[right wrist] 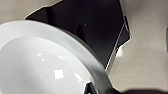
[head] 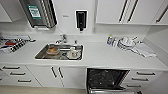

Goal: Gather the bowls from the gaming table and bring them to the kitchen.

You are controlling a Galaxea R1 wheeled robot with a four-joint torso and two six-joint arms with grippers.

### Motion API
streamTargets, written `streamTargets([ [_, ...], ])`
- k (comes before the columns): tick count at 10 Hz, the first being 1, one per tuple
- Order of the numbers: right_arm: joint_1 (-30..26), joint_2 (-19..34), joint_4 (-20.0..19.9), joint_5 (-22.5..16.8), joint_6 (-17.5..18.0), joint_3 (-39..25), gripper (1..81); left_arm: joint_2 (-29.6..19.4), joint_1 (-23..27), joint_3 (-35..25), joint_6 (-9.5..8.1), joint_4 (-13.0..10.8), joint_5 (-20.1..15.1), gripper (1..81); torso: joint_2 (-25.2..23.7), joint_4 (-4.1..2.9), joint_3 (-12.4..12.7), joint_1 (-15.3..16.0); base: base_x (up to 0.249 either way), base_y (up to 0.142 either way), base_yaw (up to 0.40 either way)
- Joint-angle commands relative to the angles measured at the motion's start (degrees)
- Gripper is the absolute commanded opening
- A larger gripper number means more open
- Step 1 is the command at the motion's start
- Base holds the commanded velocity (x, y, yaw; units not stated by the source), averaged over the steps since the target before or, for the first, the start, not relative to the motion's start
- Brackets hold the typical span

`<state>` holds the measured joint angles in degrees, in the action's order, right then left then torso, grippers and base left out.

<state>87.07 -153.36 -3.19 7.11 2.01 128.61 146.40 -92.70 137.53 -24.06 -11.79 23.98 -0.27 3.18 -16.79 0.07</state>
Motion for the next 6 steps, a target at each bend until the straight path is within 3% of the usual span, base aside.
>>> streamTargets([
  [1,-0.8,1.3,0.4,-3.9,0.1,-0.8,1.0,-10.9,4.1,-10.9,-2.04,-1.2,-2.4,1.0,0.0,0.00,0.0,0.0,0.000,0.000,0.000],
  [6,-1.1,1.4,0.6,-3.7,-0.1,-1.6,1.0,-22.8,14.1,-28.3,-2.04,-1.3,-3.1,1.0,0.0,0.00,0.0,0.0,0.000,0.000,0.000],
])
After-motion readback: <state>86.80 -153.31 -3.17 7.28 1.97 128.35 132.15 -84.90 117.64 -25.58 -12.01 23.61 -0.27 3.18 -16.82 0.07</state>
